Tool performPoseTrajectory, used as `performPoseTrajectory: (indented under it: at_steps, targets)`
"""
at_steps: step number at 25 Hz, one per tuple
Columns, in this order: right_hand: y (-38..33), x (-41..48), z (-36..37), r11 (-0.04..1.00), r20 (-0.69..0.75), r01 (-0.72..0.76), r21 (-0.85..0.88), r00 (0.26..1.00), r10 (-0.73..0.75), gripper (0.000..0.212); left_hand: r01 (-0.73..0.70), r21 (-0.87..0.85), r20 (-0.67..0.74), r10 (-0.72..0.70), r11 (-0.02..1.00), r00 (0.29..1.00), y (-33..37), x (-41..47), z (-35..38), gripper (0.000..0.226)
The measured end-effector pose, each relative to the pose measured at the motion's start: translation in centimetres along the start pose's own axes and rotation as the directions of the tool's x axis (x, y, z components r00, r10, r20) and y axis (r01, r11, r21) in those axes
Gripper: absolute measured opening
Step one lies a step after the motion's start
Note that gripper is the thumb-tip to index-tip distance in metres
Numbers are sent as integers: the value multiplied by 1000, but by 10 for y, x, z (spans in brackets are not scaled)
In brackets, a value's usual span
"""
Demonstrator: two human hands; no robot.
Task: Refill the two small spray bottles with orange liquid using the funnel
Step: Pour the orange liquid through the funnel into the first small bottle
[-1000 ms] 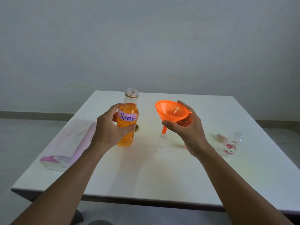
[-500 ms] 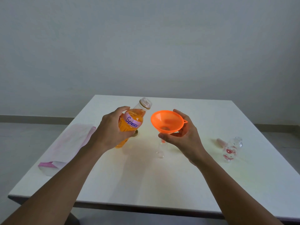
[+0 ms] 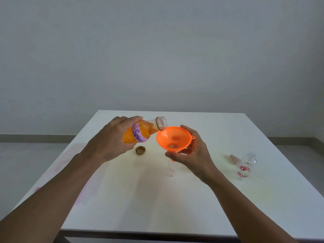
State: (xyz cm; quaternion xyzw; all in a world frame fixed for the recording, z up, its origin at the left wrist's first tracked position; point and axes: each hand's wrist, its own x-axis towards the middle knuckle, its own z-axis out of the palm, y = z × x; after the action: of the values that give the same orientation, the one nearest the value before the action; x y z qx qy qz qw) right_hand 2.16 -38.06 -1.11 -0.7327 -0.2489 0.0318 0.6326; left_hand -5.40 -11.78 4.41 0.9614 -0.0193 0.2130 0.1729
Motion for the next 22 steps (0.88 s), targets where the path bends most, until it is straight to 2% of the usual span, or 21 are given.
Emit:
performPoseTrajectory:
  at_steps: [10,22]
  targets:
    - [-1,1,4,1000,2,5,-10,1000,-5,94,-113,119,5,113,986,994,-6,11,-6,80]
    - [3,5,4,1000,7,-3,3,1000,3,98,-155,172,32,152,973,988,-6,17,-4,81]
